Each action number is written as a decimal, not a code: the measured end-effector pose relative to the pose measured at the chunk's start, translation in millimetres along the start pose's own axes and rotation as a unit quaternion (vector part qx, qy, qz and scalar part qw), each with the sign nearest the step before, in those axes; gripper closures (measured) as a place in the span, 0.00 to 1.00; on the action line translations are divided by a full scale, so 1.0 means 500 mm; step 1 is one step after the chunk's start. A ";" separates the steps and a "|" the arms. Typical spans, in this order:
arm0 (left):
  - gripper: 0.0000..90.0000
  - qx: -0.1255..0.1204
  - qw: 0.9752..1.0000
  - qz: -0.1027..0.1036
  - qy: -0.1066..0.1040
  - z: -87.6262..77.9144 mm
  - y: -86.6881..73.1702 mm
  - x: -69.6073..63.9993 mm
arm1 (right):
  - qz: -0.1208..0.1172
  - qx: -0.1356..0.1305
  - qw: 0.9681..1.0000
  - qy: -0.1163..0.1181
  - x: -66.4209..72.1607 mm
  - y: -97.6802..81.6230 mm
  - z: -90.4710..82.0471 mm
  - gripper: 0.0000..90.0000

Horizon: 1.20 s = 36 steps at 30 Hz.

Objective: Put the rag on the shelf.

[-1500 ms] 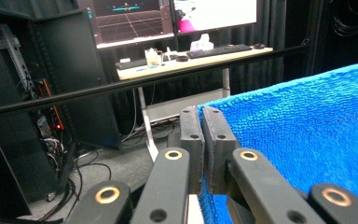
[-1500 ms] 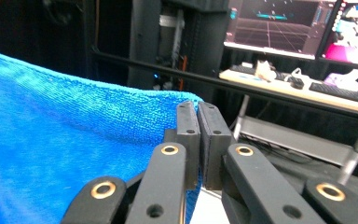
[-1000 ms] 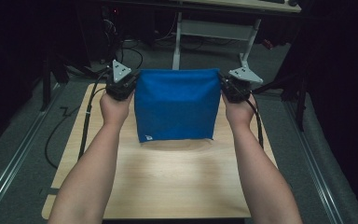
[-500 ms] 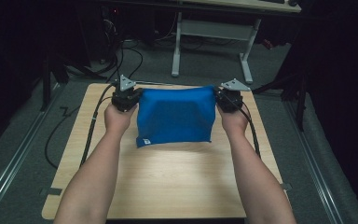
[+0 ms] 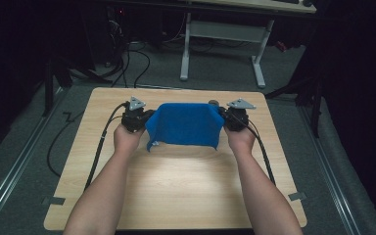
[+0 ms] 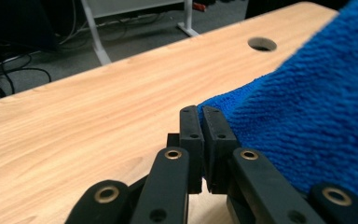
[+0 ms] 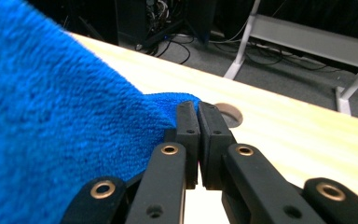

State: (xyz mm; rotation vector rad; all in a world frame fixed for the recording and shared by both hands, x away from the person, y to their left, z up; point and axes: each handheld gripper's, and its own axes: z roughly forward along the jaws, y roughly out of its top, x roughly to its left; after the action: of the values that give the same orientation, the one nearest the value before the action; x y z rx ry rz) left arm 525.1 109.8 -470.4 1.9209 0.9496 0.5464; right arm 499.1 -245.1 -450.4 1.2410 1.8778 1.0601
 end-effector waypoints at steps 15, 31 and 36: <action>0.97 0.020 1.000 -0.021 -0.011 0.016 -0.062 -0.011 | 0.008 0.029 0.999 0.015 0.025 -0.066 0.022 0.98; 0.76 0.015 0.999 -0.042 0.002 -0.011 -0.072 -0.011 | 0.012 0.023 1.000 -0.002 0.013 -0.065 -0.003 0.77; 0.74 0.018 0.999 -0.042 0.010 -0.023 -0.082 -0.008 | 0.016 0.020 1.000 -0.013 -0.004 -0.069 -0.024 0.75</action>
State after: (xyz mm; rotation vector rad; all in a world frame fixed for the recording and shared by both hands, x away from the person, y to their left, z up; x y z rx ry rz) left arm 498.5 125.1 -500.0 1.9010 1.0550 0.5042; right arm 475.6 -258.3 -474.9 1.3060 1.8726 1.0227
